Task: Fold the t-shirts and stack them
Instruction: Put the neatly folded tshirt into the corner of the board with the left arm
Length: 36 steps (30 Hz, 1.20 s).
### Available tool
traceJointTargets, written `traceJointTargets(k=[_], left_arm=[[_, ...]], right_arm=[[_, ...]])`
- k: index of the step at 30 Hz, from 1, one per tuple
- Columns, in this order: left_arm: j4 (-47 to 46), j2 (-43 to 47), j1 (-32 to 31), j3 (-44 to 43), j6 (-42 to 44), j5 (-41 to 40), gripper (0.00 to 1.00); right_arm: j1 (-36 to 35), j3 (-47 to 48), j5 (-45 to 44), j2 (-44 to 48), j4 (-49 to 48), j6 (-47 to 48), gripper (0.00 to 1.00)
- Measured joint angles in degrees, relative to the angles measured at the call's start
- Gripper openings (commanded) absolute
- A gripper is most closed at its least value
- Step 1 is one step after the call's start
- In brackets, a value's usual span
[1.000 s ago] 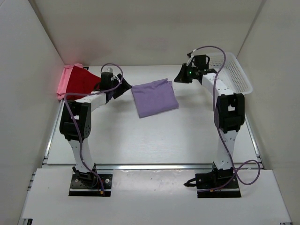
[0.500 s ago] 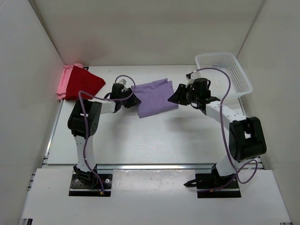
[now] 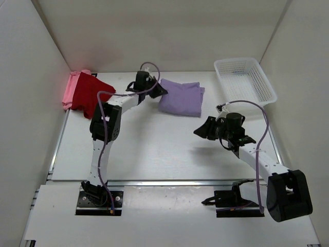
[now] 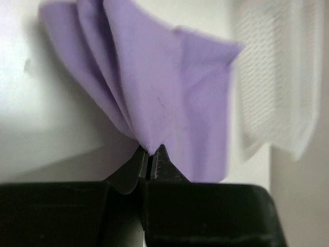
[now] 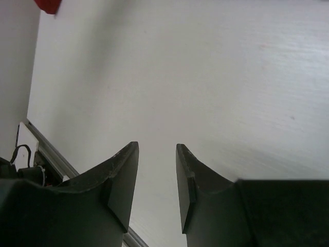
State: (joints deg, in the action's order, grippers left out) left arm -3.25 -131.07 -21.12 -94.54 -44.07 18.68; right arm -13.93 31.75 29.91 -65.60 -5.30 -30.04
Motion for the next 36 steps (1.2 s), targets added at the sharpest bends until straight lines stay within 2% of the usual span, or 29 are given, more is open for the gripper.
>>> traceJointTargets(k=[5, 7, 10, 12, 13, 14, 15, 18, 21, 22, 23, 24, 25, 31, 36], left_arm=[[10.05, -1.9, 3.72, -19.17, 1.73, 1.99, 0.0], [11.76, -0.9, 6.84, -23.54, 2.67, 2.49, 0.0], [12.35, 3.72, 13.7, -22.49, 3.61, 3.1, 0.0], [12.07, 7.85, 19.71, -18.8, 4.33, 3.13, 0.12], [11.39, 10.19, 22.73, -15.82, 4.66, 2.75, 0.29], [10.75, 12.9, 26.08, -12.0, 4.92, 2.27, 0.9], [9.16, 15.58, 29.24, -7.78, 4.85, 1.7, 0.99], [3.48, 25.05, 37.55, 9.01, 1.53, -0.76, 0.98], [-0.9, 33.86, 42.16, 25.22, -1.33, -4.81, 0.98], [-1.09, 36.22, 42.49, 29.09, -1.75, -6.6, 0.99], [-1.25, 38.42, 42.29, 32.44, -1.88, -8.79, 0.99], [-1.25, 40.57, 41.62, 35.04, -1.92, -10.47, 0.99], [-1.7, 42.75, 40.65, 37.27, -2.01, -11.96, 0.98], [-6.08, 59.21, 31.76, 49.31, -1.9, -18.62, 0.99], [-8.28, 64.22, 15.87, 53.94, 0.26, -21.05, 0.99]], right_arm=[[3.48, -4.39, 1.14, 0.59, 0.13, -0.37, 0.33], [3.45, -4.55, 1.77, 0.0, -0.09, -0.42, 0.33], [2.64, -4.48, 2.91, -1.77, -0.83, -0.42, 0.33], [1.88, -4.31, 3.82, -3.78, -1.22, -0.42, 0.33], [1.44, -4.31, 4.28, -4.79, -1.49, -0.42, 0.33], [1.01, -4.31, 4.68, -5.64, -1.55, -0.44, 0.33], [0.55, -4.31, 5.14, -6.27, -1.55, -0.44, 0.33], [-0.68, -4.37, 6.25, -6.97, -1.81, -0.46, 0.33], [-1.88, -5.42, 6.86, -7.02, -3.19, -0.57, 0.35], [-2.29, -6.08, 6.86, -7.02, -3.52, -0.7, 0.41], [-2.82, -6.78, 6.69, -7.02, -3.65, -0.87, 0.68], [-3.52, -7.52, 6.12, -7.02, -3.48, -1.16, 0.91], [-4.2, -8.17, 5.46, -6.95, -3.08, -1.27, 0.99], [-10.03, -8.74, -1.75, -4.85, -0.07, 0.48, 0.99], [-15.93, -7.93, -4.46, -4.83, 0.61, 1.6, 0.99]])
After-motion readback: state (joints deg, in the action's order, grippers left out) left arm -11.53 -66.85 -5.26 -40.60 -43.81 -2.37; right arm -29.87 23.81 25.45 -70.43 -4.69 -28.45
